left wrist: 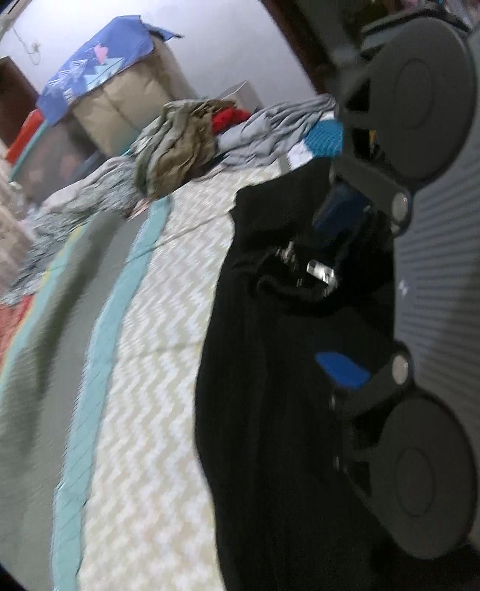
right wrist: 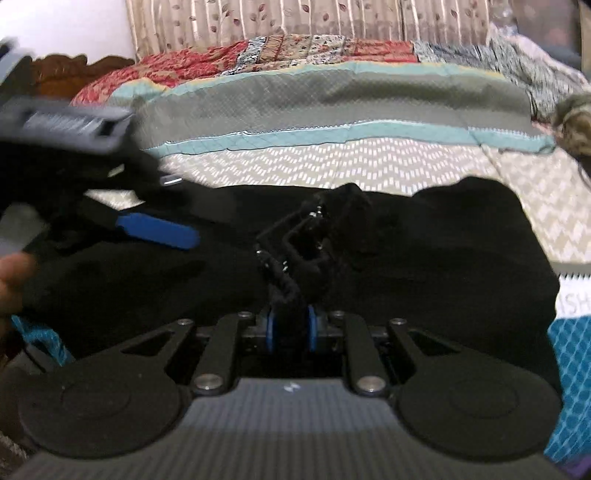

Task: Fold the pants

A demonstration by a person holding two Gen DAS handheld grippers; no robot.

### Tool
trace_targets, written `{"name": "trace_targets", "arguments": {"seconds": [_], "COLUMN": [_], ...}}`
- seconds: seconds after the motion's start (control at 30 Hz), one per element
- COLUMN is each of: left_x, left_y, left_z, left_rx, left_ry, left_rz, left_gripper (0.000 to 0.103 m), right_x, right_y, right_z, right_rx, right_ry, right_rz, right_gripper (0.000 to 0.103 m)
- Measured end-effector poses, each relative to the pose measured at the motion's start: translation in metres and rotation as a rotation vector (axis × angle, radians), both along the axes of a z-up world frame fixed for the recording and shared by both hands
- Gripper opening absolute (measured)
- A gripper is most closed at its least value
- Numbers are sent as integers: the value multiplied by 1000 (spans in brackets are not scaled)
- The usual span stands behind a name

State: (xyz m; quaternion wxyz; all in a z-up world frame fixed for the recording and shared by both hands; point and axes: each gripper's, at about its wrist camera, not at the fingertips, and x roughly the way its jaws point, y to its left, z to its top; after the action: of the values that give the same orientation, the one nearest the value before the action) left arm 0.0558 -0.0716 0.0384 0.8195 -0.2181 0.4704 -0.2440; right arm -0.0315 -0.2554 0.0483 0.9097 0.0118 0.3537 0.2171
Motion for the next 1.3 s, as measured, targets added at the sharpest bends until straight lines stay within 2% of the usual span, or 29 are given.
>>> {"name": "trace_targets", "arguments": {"seconds": [0.1, 0.3, 0.6, 0.67, 0.8, 0.87, 0.93, 1.07, 1.23, 1.3], "left_x": [8, 11, 6, 5, 3, 2, 1, -1, -3, -4], "left_y": [-11, -14, -16, -17, -17, -15, -13, -10, -6, -4], "left_z": [-4, -6, -6, -5, -5, -5, -5, -4, -6, -6], "left_rx": [-15, -52, -60, -56, -53, -52, -50, -51, -44, -46], "left_ry": [13, 38, 51, 50, 54, 49, 49, 52, 56, 59], "left_rz": [-38, -46, -48, -49, -47, -45, -38, -26, -13, -9], "left_gripper": [88, 93, 93, 93, 93, 93, 93, 93, 93, 93], "right_x": [-2, -13, -33, -34, -33, -37, -44, -49, -55, -54], "right_y": [8, 23, 36, 35, 37, 36, 39, 48, 48, 46], "right_z": [-2, -2, 2, 2, -2, 0, 3, -6, -2, 0], "right_rx": [-44, -128, -224, -216, -258, -250, -241, -302, -273, -270], "right_ry": [-20, -91, -190, -185, -177, -200, -206, -191, -209, -241], "right_rz": [3, 61, 108, 114, 111, 104, 136, 191, 180, 139], "right_gripper": [23, 41, 45, 50, 50, 57, 60, 61, 60, 60]}}
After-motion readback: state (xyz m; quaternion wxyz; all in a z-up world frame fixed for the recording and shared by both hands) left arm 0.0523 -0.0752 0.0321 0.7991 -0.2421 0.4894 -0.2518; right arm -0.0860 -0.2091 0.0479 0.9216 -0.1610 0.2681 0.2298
